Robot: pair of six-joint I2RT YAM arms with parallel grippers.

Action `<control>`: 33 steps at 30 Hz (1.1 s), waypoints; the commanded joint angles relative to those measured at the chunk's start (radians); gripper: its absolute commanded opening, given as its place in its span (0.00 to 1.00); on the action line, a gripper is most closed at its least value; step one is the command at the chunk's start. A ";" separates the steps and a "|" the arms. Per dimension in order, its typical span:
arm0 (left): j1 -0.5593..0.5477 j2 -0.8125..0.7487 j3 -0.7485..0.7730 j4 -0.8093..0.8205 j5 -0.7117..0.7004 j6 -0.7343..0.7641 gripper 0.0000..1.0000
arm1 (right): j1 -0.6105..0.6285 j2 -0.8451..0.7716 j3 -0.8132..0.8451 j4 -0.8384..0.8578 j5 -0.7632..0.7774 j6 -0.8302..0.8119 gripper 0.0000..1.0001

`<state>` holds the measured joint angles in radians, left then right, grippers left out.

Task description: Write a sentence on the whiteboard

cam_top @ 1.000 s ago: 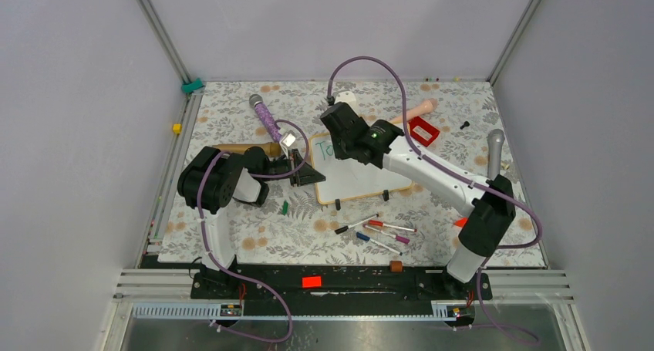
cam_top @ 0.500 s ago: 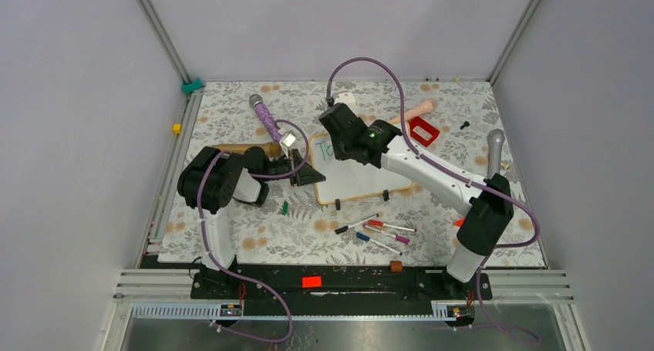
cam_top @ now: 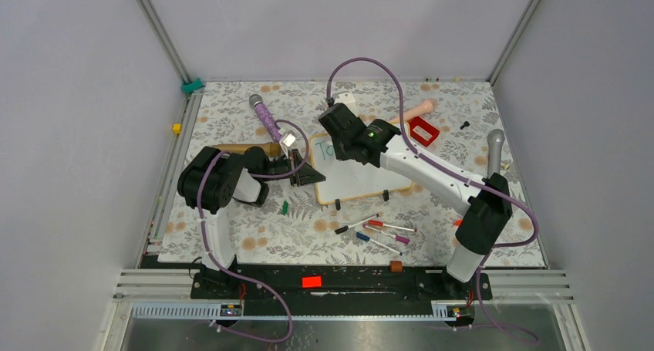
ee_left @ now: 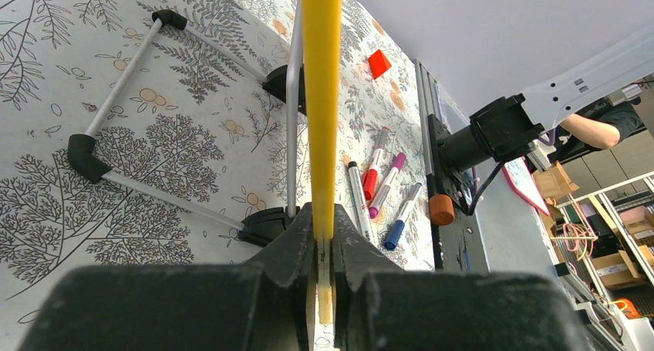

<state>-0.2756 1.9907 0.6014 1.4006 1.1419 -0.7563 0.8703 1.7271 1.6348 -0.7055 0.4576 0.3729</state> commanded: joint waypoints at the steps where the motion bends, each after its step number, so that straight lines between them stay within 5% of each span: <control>1: -0.009 -0.039 0.000 0.078 0.052 0.011 0.00 | -0.005 0.000 0.027 0.034 -0.029 -0.008 0.00; 15: -0.009 -0.041 0.000 0.079 0.052 0.010 0.00 | -0.005 -0.033 -0.053 0.028 -0.068 0.016 0.00; 33: -0.010 -0.044 -0.005 0.080 0.054 0.014 0.00 | -0.021 0.014 0.054 -0.008 0.020 0.003 0.00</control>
<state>-0.2756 1.9907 0.6014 1.4006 1.1419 -0.7559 0.8673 1.7260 1.6268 -0.7216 0.4297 0.3897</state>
